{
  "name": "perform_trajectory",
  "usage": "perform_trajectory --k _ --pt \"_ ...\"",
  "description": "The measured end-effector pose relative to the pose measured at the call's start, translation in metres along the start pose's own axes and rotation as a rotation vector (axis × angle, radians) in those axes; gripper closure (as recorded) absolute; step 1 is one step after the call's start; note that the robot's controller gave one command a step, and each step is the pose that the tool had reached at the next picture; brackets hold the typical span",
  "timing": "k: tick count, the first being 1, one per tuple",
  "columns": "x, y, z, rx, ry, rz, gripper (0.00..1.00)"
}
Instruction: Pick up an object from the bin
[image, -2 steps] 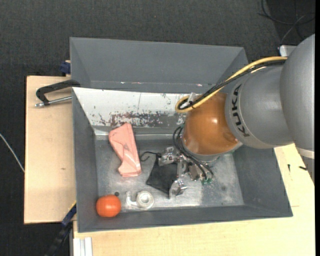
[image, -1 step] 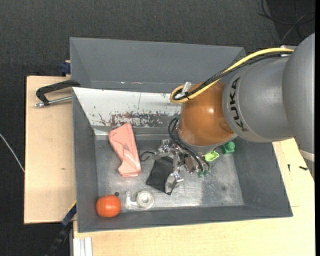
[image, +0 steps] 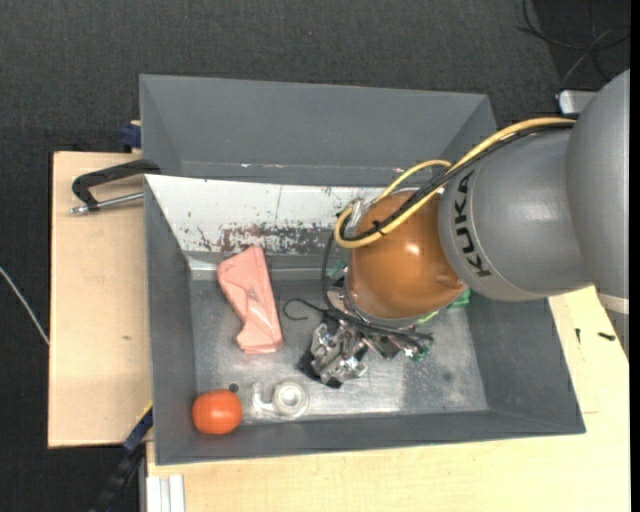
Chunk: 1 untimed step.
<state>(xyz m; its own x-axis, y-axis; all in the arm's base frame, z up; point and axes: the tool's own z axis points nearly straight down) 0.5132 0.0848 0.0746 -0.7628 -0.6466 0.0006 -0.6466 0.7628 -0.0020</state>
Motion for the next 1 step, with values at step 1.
perform_trajectory --k 1 --pt "0.0 0.0 0.0 0.0 0.0 0.0 1.0"
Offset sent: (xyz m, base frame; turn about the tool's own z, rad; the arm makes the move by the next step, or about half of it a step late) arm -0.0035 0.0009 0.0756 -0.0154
